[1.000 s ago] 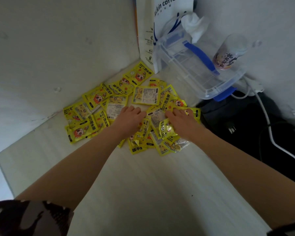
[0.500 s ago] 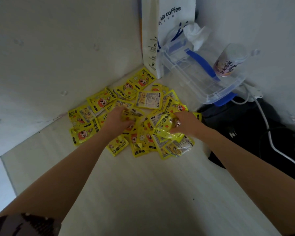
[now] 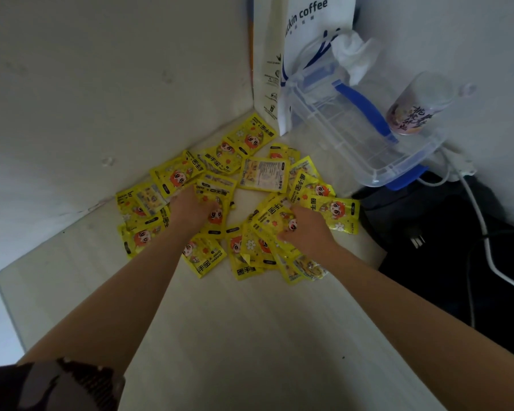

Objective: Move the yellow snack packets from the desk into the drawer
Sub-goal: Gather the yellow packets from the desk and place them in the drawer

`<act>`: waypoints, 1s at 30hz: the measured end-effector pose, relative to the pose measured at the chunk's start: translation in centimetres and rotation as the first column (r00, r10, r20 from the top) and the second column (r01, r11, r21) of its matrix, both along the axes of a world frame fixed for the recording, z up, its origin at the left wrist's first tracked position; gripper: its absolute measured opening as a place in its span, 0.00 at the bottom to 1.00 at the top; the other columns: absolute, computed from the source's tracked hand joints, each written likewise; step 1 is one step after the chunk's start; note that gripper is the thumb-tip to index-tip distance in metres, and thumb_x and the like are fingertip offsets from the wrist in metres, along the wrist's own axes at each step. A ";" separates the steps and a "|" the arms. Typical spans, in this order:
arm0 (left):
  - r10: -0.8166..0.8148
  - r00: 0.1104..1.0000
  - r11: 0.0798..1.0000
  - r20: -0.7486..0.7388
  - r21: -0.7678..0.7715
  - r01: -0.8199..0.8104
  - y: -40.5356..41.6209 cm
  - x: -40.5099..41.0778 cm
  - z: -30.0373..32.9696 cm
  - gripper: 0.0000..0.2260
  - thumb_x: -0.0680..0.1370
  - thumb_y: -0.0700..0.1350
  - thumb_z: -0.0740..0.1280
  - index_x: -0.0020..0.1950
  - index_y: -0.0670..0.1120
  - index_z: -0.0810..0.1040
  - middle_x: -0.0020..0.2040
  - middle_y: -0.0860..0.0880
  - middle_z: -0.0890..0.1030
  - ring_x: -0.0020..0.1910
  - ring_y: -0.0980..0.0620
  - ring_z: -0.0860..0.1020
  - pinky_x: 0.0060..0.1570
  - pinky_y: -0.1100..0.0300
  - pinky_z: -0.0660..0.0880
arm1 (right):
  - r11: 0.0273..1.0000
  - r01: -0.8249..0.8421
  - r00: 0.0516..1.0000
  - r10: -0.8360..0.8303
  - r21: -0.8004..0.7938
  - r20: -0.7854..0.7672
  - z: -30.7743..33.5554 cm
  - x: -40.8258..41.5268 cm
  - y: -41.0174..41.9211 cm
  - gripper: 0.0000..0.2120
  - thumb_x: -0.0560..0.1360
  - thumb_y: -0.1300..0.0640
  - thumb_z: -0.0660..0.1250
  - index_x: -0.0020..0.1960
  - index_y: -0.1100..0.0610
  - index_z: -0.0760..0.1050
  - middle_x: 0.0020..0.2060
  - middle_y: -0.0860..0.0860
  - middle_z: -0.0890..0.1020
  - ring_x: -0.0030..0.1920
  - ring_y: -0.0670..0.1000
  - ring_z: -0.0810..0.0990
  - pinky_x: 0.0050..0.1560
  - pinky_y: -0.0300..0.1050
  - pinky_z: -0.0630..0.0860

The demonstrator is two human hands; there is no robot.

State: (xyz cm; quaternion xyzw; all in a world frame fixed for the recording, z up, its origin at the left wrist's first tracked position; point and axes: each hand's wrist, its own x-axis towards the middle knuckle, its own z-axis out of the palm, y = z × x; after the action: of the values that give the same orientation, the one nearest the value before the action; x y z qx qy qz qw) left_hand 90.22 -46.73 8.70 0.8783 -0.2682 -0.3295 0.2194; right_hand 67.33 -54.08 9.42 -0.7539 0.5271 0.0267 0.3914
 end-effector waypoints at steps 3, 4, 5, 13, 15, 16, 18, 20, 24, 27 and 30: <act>-0.059 0.998 0.998 0.035 0.028 0.058 0.0 -0.3 -0.7 0.20 0.72 0.53 0.71 0.58 0.44 0.72 0.55 0.41 0.77 0.59 0.38 0.73 0.52 0.41 0.76 | 0.998 -0.028 1.000 0.028 -0.063 -0.004 -0.4 0.0 1.0 0.20 0.71 0.58 0.71 0.61 0.61 0.72 0.56 0.57 0.77 0.56 0.57 0.76 0.54 0.50 0.75; -0.074 0.995 0.997 0.062 0.033 0.072 0.0 -0.5 -0.7 0.19 0.72 0.53 0.71 0.54 0.43 0.72 0.54 0.41 0.77 0.59 0.38 0.73 0.52 0.41 0.75 | 0.996 -0.046 0.999 0.045 -0.073 -0.018 -0.5 0.0 1.2 0.18 0.71 0.57 0.71 0.58 0.61 0.73 0.55 0.57 0.77 0.56 0.57 0.75 0.53 0.49 0.74; -0.095 0.991 0.995 0.097 0.044 0.091 0.0 -0.7 -0.7 0.18 0.72 0.53 0.72 0.53 0.43 0.72 0.54 0.41 0.77 0.59 0.38 0.73 0.53 0.42 0.75 | 0.995 -0.061 0.998 0.059 -0.074 -0.029 -0.6 0.1 1.4 0.17 0.71 0.56 0.71 0.57 0.61 0.73 0.55 0.57 0.76 0.56 0.57 0.74 0.52 0.48 0.73; -0.173 0.971 0.985 0.165 0.057 0.165 0.0 -1.8 0.2 0.17 0.69 0.50 0.75 0.43 0.43 0.69 0.64 0.39 0.69 0.60 0.40 0.72 0.56 0.46 0.73 | 1.000 0.007 0.997 -0.009 -0.024 -0.082 -1.1 -0.1 2.0 0.28 0.68 0.52 0.75 0.65 0.56 0.71 0.69 0.58 0.65 0.67 0.62 0.64 0.65 0.53 0.68; -0.163 0.974 0.986 0.159 0.053 0.157 0.0 -1.6 0.1 0.17 0.69 0.50 0.75 0.46 0.41 0.72 0.66 0.40 0.68 0.64 0.39 0.69 0.61 0.44 0.72 | 1.000 -0.003 0.994 0.000 -0.029 -0.107 -1.0 -0.2 2.2 0.28 0.68 0.52 0.75 0.65 0.55 0.70 0.68 0.57 0.67 0.66 0.62 0.65 0.63 0.55 0.69; -0.163 0.974 0.986 0.161 0.059 0.155 0.1 -1.6 0.1 0.18 0.69 0.51 0.75 0.48 0.41 0.73 0.66 0.40 0.68 0.65 0.39 0.68 0.62 0.43 0.70 | 0.999 -0.005 0.993 0.001 -0.040 -0.119 -0.9 -0.3 2.2 0.29 0.69 0.52 0.74 0.67 0.55 0.70 0.68 0.56 0.67 0.66 0.62 0.64 0.63 0.55 0.69; -0.158 0.975 0.986 0.158 0.075 0.148 0.1 -1.6 0.0 0.18 0.69 0.52 0.74 0.47 0.42 0.73 0.61 0.39 0.73 0.66 0.37 0.66 0.62 0.39 0.68 | 0.996 -0.014 0.989 0.001 -0.088 -0.147 -0.8 -0.4 2.4 0.30 0.69 0.51 0.74 0.69 0.54 0.68 0.66 0.56 0.67 0.65 0.61 0.63 0.65 0.54 0.68; -0.126 0.981 0.991 0.147 0.066 0.118 0.2 -2.0 0.4 0.16 0.69 0.51 0.74 0.44 0.45 0.70 0.52 0.40 0.76 0.66 0.38 0.65 0.62 0.38 0.66 | 0.990 -0.026 0.988 0.004 -0.138 -0.153 -0.6 -0.4 2.6 0.29 0.69 0.51 0.73 0.68 0.54 0.69 0.62 0.56 0.68 0.63 0.59 0.63 0.65 0.53 0.68; -0.126 0.981 0.992 0.146 -0.008 0.129 1.0 -2.8 0.9 0.14 0.68 0.51 0.74 0.42 0.49 0.69 0.44 0.48 0.76 0.54 0.41 0.75 0.59 0.38 0.70 | 0.989 -0.012 0.996 -0.001 -0.150 -0.085 0.0 -0.7 3.0 0.23 0.70 0.53 0.72 0.63 0.57 0.71 0.58 0.56 0.69 0.58 0.58 0.71 0.58 0.52 0.73; -0.102 0.986 0.986 0.131 -0.117 0.117 1.8 -3.7 1.5 0.12 0.69 0.46 0.74 0.43 0.46 0.71 0.39 0.50 0.75 0.40 0.48 0.76 0.41 0.53 0.75 | 0.993 -0.010 0.999 0.005 -0.120 -0.042 0.9 -1.2 3.4 0.21 0.72 0.55 0.71 0.61 0.59 0.70 0.59 0.56 0.69 0.55 0.58 0.75 0.51 0.50 0.75; -0.069 0.993 0.977 0.096 -0.197 0.087 3.2 -4.8 2.5 0.13 0.71 0.43 0.75 0.45 0.50 0.70 0.36 0.57 0.70 0.34 0.60 0.71 0.32 0.62 0.69 | 0.993 0.011 1.000 -0.012 -0.115 -0.005 1.6 -2.0 4.2 0.22 0.72 0.55 0.71 0.61 0.60 0.69 0.59 0.56 0.69 0.54 0.59 0.75 0.50 0.49 0.74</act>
State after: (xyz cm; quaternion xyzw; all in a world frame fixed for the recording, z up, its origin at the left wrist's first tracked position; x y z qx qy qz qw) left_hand 85.44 -43.56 11.24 0.8544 -0.3436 -0.2696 0.2815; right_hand 65.32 -49.87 10.99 -0.7719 0.5334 -0.0036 0.3460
